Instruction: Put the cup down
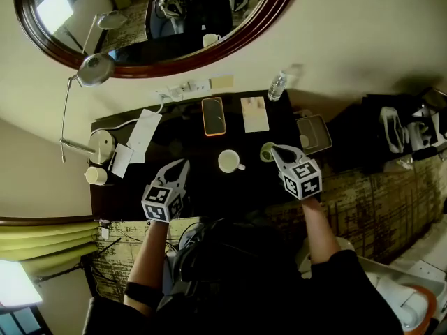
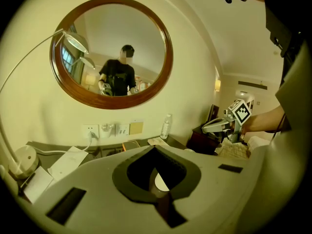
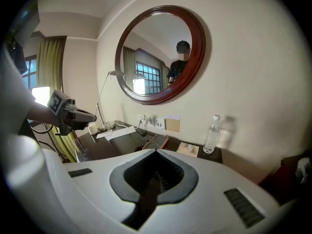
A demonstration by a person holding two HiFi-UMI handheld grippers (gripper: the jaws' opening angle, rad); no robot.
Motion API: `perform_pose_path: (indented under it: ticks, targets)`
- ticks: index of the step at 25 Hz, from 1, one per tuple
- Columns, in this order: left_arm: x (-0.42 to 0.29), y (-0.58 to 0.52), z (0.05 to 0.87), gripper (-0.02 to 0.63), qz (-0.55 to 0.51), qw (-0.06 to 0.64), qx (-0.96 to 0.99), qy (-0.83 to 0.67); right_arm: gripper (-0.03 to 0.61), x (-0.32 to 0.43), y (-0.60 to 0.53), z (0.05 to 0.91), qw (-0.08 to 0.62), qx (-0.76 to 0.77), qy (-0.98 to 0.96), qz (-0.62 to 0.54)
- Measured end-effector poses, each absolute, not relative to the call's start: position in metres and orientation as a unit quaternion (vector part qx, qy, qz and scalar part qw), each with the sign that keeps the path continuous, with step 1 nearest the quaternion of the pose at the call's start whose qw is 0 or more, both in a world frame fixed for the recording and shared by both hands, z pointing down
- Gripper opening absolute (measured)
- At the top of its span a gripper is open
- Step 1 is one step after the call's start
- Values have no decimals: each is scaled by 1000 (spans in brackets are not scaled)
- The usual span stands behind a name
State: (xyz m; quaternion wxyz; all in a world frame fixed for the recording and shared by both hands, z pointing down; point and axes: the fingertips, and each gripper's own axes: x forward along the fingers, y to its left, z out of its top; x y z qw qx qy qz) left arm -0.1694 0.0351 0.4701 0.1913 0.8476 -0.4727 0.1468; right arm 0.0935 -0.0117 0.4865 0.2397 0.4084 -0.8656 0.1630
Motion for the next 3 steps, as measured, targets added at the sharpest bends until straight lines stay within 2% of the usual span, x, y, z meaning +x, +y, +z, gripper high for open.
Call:
perform_pose_path:
  ticks: [3]
  targets:
    - [-170, 36, 471, 6, 149, 196, 846, -473, 9, 99, -14, 491, 239, 411, -865, 161]
